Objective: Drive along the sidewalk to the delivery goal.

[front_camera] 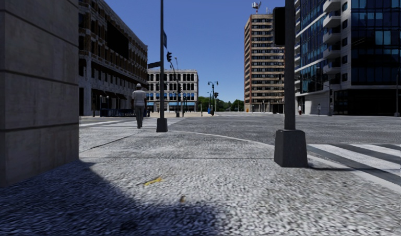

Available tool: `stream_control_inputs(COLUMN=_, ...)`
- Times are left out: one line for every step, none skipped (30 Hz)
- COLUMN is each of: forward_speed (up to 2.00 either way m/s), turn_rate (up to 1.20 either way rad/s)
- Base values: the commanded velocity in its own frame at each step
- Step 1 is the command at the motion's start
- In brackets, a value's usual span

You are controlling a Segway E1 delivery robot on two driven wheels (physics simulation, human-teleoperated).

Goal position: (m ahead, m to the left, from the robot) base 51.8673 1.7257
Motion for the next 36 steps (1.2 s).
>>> stream_control_inputs(forward_speed=2.00, turn_rate=0.25)
stream_control_inputs(forward_speed=2.00, turn_rate=0.28)
stream_control_inputs(forward_speed=2.00, turn_rate=0.32)
stream_control_inputs(forward_speed=2.00, turn_rate=0.33)
stream_control_inputs(forward_speed=2.00, turn_rate=0.33)
stream_control_inputs(forward_speed=2.00, turn_rate=0.33)
stream_control_inputs(forward_speed=2.00, turn_rate=0.34)
stream_control_inputs(forward_speed=2.00, turn_rate=0.34)
stream_control_inputs(forward_speed=2.00, turn_rate=0.36)
stream_control_inputs(forward_speed=2.00, turn_rate=0.36)
stream_control_inputs(forward_speed=2.00, turn_rate=0.37)
stream_control_inputs(forward_speed=2.00, turn_rate=0.37)
stream_control_inputs(forward_speed=2.00, turn_rate=0.37)
stream_control_inputs(forward_speed=2.00, turn_rate=0.37)
stream_control_inputs(forward_speed=2.00, turn_rate=0.37)
stream_control_inputs(forward_speed=2.00, turn_rate=0.37)
stream_control_inputs(forward_speed=2.00, turn_rate=0.37)
stream_control_inputs(forward_speed=2.00, turn_rate=0.37)
stream_control_inputs(forward_speed=2.00, turn_rate=0.37)
stream_control_inputs(forward_speed=2.00, turn_rate=0.37)
stream_control_inputs(forward_speed=2.00, turn_rate=0.37)
stream_control_inputs(forward_speed=2.00, turn_rate=0.37)
stream_control_inputs(forward_speed=2.00, turn_rate=0.37)
stream_control_inputs(forward_speed=2.00, turn_rate=0.37)
stream_control_inputs(forward_speed=2.00, turn_rate=0.37)
stream_control_inputs(forward_speed=2.00, turn_rate=0.37)
stream_control_inputs(forward_speed=2.00, turn_rate=0.37)
stream_control_inputs(forward_speed=2.00, turn_rate=0.37)
stream_control_inputs(forward_speed=2.00, turn_rate=0.38)
stream_control_inputs(forward_speed=2.00, turn_rate=0.38)
stream_control_inputs(forward_speed=2.00, turn_rate=0.38)
stream_control_inputs(forward_speed=2.00, turn_rate=0.38)
stream_control_inputs(forward_speed=2.00, turn_rate=0.38)
stream_control_inputs(forward_speed=2.00, turn_rate=0.38)
stream_control_inputs(forward_speed=2.00, turn_rate=0.38)
stream_control_inputs(forward_speed=2.00, turn_rate=0.38)
